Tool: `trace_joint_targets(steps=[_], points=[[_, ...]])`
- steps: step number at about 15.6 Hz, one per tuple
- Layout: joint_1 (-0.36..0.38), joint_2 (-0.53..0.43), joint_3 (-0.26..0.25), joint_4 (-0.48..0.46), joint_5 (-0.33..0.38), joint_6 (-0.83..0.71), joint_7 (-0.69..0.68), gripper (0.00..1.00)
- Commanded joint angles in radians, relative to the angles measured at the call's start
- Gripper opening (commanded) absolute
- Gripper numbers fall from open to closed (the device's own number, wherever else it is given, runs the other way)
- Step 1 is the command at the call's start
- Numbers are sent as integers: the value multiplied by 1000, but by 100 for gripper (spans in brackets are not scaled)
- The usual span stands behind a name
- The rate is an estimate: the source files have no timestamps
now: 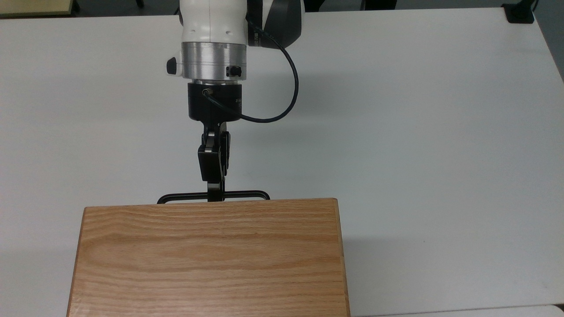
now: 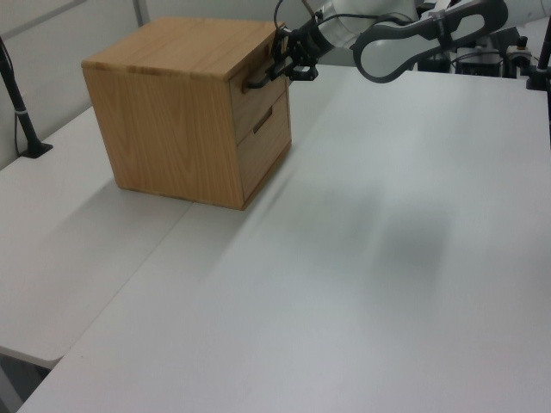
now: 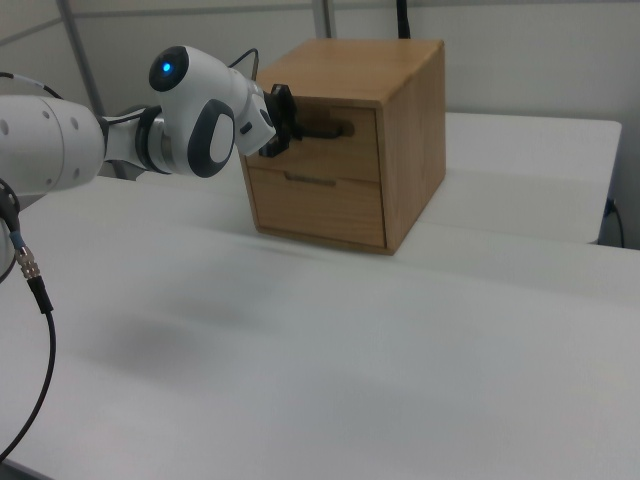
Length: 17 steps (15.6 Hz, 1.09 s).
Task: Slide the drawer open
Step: 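Pull the handle outward, sliding the upper drawer out of the cabinet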
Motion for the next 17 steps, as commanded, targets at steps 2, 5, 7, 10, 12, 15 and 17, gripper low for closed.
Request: trace_joint_targets(steps=[2,5,7,10,12,15,17], points=[[2,-51,-3,-59,16,11,17,0],[3,-118,-3,-143,18,11,18,0],[3,-178,-3,-217,18,9,20,0],[4,-293,-3,-358,18,5,20,0],[2,-374,-3,-444,19,3,20,0],[0,-485,-3,-551,18,-3,20,0],[0,-543,-3,-608,19,-5,20,0]])
